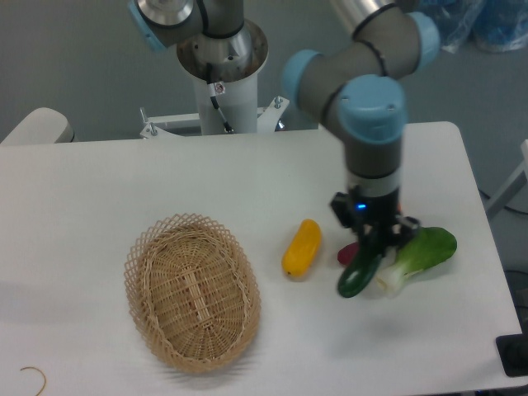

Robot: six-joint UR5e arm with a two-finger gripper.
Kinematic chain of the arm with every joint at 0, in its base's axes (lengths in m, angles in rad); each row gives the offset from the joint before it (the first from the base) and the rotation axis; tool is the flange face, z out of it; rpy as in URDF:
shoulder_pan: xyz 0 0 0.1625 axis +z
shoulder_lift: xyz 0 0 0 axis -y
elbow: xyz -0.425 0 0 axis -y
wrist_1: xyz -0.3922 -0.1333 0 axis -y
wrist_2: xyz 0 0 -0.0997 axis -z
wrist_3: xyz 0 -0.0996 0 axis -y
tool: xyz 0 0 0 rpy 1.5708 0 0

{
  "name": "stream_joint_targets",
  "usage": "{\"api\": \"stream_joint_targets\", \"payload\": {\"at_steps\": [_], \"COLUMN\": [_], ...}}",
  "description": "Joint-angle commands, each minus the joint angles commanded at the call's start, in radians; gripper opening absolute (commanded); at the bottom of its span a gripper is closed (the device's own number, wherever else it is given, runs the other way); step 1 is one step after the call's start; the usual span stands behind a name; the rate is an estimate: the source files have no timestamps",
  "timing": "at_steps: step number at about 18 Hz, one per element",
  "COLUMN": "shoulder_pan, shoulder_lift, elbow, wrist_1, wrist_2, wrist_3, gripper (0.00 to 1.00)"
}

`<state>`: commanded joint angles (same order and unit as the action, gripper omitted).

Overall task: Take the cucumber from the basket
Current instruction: 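Lift the cucumber out of the basket and carry it toward the bok choy, then hold the cucumber raised beside the bok choy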

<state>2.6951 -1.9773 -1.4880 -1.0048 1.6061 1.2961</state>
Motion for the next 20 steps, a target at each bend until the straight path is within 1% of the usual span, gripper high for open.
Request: {"api": "stream_joint_targets", "payload": {"at_steps": [4,20], "shoulder_pan": [0.005,0.005], "shoulder_lift": [-0.015,-0.008], "elbow": [0.003,0.008], "wrist_1": [0.006,0.011], "wrist_2": [-0.003,-0.025], "wrist_3": [0.005,0.0], "gripper": [0.21,0.22]}}
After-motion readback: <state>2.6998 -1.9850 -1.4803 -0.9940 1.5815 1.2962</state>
